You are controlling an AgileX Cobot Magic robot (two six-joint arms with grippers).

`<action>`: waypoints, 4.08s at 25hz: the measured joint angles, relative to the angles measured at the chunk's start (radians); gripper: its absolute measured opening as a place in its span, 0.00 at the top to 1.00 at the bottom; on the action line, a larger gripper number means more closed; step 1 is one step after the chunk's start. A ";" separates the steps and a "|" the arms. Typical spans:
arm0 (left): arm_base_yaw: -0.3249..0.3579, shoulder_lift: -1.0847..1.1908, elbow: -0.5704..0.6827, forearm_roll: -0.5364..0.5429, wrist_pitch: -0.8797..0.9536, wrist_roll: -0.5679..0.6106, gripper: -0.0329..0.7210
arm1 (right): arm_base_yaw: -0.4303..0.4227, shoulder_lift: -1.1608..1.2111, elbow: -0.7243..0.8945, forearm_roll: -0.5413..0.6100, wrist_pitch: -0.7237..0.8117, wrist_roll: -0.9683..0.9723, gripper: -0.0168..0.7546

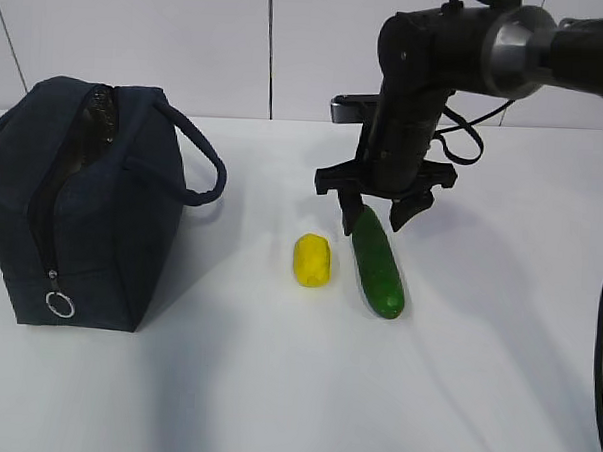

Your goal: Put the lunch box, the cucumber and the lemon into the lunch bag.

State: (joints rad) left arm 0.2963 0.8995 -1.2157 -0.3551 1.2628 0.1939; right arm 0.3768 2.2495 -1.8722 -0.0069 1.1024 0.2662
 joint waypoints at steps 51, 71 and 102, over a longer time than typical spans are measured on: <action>0.000 0.000 0.000 -0.006 0.000 0.000 0.48 | -0.002 0.118 -0.004 -0.043 0.045 0.004 0.35; 0.000 0.000 0.000 0.048 0.000 0.000 0.52 | -0.002 0.114 -0.084 -0.033 0.115 -0.009 0.54; -0.009 0.553 0.002 -0.370 -0.110 0.284 0.57 | 0.061 -0.120 -0.141 0.947 -0.064 -0.408 0.54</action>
State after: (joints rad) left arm 0.2870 1.4523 -1.2133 -0.7256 1.1524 0.4777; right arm 0.4380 2.1299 -2.0131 0.9403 1.0379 -0.1416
